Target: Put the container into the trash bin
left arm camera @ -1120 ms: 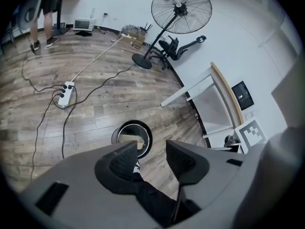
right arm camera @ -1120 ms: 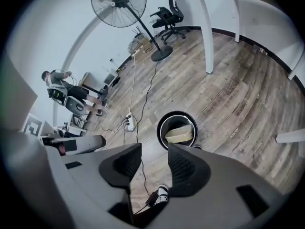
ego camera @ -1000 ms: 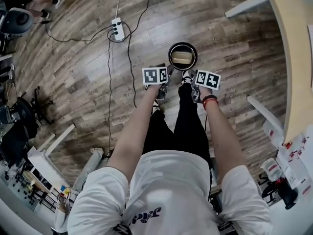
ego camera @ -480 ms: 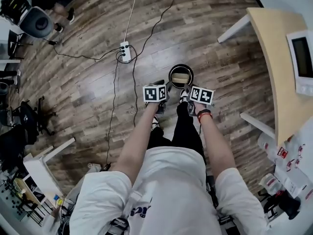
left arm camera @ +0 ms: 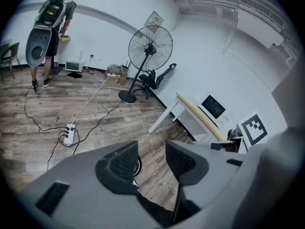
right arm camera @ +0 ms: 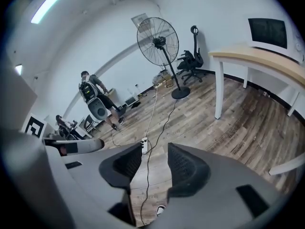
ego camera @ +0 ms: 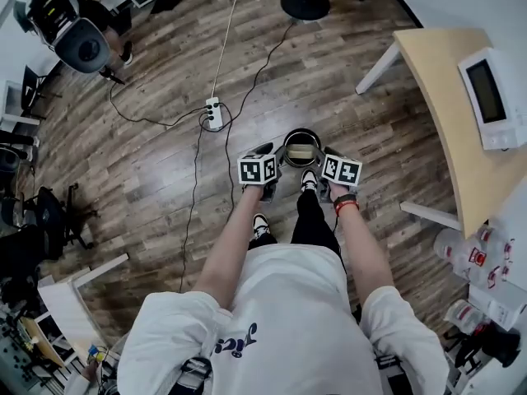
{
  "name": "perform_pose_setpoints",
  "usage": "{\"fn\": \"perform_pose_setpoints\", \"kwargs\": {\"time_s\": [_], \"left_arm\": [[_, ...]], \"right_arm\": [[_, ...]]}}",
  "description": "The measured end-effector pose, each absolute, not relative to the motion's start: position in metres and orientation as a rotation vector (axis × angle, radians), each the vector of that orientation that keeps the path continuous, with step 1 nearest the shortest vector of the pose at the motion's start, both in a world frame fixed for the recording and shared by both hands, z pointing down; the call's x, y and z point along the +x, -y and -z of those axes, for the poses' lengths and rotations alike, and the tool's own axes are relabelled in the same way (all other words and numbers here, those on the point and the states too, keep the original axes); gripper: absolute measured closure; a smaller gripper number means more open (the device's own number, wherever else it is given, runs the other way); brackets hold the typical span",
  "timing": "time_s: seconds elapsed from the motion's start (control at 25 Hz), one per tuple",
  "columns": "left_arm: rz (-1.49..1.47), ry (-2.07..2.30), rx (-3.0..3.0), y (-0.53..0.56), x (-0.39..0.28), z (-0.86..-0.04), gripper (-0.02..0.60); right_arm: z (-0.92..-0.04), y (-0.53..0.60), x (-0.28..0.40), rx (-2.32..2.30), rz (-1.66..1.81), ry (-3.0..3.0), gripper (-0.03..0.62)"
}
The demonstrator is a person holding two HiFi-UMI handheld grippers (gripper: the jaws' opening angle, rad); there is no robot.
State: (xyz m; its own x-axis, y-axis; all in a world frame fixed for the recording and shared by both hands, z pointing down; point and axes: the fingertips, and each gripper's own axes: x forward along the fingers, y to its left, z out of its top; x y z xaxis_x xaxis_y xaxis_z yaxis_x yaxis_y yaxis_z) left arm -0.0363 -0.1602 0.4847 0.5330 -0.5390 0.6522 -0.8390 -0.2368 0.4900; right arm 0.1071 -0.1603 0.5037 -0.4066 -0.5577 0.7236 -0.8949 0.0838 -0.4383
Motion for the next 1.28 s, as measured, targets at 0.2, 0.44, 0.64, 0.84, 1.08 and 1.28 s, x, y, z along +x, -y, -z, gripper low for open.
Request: {"fn": "perform_pose_setpoints", "kwargs": {"time_s": [0.2, 0.44, 0.64, 0.84, 1.08, 1.28], "left_arm": [[-0.421, 1.126, 1.987, 0.138, -0.044, -0.451, 0.391], [-0.437, 1.165, 2.104, 0.116, -0.052, -0.409, 0.391], [-0.368, 1.182, 2.164, 0.11, -0.061, -0.376, 0.397], [-0.341, 1.214, 2.234, 0.101, -0.074, -0.342, 0.406], [-0.265, 1.247, 2.325, 0.096, -0.079, -0.299, 0.42], [-0.229, 1.268, 2.408, 0.089, -0.081, -0.269, 0.427]], "right_arm": [[-0.466, 0.136, 0.1, 1.491, -1.199, 2.041, 0.411], [-0.417, 0.108, 0.089, 1.528, -1.133, 2.149, 0.414], [-0.379, 0.104, 0.092, 1.588, -0.962, 2.193, 0.424], [-0.341, 0.095, 0.09, 1.637, -0.839, 2.225, 0.434], [-0.299, 0.088, 0.081, 1.723, -0.779, 2.291, 0.45], [-0.27, 0.081, 0.071, 1.774, -0.704, 2.336, 0.47]]}}
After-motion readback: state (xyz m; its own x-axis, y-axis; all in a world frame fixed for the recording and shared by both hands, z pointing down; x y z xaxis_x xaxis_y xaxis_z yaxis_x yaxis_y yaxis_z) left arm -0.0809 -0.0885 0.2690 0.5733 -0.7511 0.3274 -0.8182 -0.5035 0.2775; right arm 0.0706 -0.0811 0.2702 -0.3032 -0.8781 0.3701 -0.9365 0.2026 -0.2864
